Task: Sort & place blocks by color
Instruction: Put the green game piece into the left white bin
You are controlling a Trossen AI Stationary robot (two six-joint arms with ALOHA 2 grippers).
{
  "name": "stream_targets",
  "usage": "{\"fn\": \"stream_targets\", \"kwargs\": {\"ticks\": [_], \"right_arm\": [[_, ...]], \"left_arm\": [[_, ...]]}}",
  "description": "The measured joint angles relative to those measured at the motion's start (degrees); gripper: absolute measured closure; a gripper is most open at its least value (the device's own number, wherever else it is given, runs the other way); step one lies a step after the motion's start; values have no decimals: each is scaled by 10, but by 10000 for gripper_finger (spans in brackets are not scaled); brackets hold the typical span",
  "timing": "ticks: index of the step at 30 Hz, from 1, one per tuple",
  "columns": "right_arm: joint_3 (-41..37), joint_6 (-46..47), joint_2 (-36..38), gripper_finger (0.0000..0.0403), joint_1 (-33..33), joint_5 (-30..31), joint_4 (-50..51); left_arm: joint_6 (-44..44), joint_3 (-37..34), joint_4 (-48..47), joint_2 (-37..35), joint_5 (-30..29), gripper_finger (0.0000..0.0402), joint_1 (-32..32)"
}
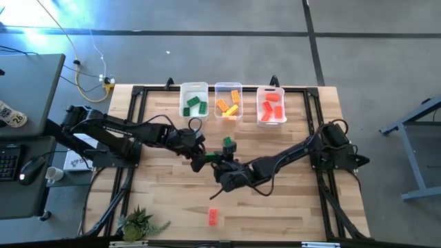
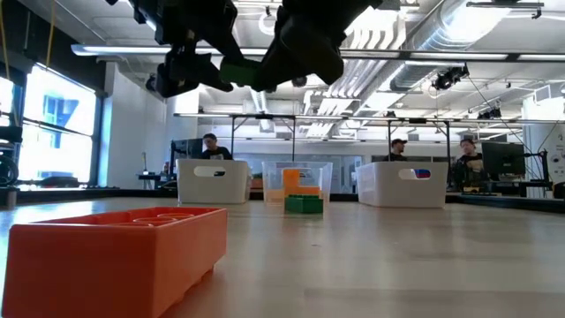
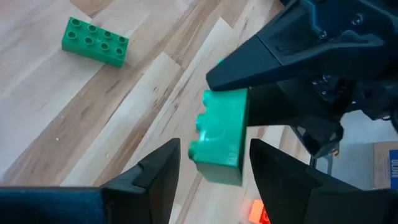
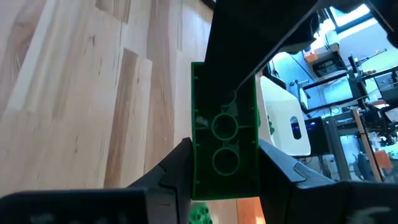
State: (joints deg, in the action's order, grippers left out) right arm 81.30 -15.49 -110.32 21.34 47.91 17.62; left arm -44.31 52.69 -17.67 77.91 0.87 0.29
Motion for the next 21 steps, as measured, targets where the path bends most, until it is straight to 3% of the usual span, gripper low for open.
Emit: {"fn": "stream_targets", "kwargs": {"ticks": [10, 21], "right_arm": [[0, 0, 0, 292, -1, 5, -26], [0, 11, 0, 291, -11, -10, -25]], "left_arm": [[42, 0, 0, 0, 0, 226, 1], [77, 0, 0, 0, -19, 317, 1]]}}
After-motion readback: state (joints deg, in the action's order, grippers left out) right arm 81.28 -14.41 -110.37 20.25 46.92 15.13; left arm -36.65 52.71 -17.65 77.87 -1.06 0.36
